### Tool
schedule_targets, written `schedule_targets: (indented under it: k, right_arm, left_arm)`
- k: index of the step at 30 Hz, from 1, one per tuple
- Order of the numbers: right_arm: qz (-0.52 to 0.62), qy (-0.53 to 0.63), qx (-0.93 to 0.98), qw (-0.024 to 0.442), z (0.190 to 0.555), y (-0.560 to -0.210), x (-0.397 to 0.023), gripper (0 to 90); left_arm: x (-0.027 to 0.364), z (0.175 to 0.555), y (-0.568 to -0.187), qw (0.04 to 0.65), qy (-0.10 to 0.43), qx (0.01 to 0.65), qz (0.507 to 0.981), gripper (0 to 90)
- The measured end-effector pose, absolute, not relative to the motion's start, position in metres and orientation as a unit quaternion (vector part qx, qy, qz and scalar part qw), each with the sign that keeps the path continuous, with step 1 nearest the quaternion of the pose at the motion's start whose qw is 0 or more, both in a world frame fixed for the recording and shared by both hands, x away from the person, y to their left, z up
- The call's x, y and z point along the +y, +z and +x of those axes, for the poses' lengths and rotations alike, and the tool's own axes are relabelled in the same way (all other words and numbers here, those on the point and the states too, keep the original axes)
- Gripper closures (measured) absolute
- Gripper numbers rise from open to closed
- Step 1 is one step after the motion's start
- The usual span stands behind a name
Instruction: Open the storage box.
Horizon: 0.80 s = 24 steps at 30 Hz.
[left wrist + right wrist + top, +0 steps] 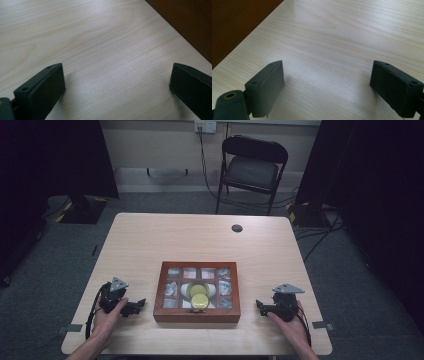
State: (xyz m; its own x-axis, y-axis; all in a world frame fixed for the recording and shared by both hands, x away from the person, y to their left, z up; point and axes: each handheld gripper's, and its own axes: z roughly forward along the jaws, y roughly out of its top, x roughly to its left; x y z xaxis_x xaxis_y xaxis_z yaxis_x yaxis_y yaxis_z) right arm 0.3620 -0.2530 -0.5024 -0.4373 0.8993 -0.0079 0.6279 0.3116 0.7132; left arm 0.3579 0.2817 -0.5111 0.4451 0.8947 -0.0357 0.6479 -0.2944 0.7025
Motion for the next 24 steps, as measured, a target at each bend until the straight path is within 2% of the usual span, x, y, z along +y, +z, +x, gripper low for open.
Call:
schedule_targets:
  k: [17, 24]
  right_arm:
    - [0.461, 0.348, 0.792, 0.196, 0.357, -0.487, -0.243, 18.3]
    - [0.451, 0.384, 0.783, 0.189, 0.351, -0.473, -0.245, 25.3]
  left_arm:
    - [0.282, 0.358, -0.511, 0.331, 0.186, 0.492, 0.783, 0.0]
    - [0.282, 0.358, -0.511, 0.331, 0.186, 0.492, 0.783, 0.0]
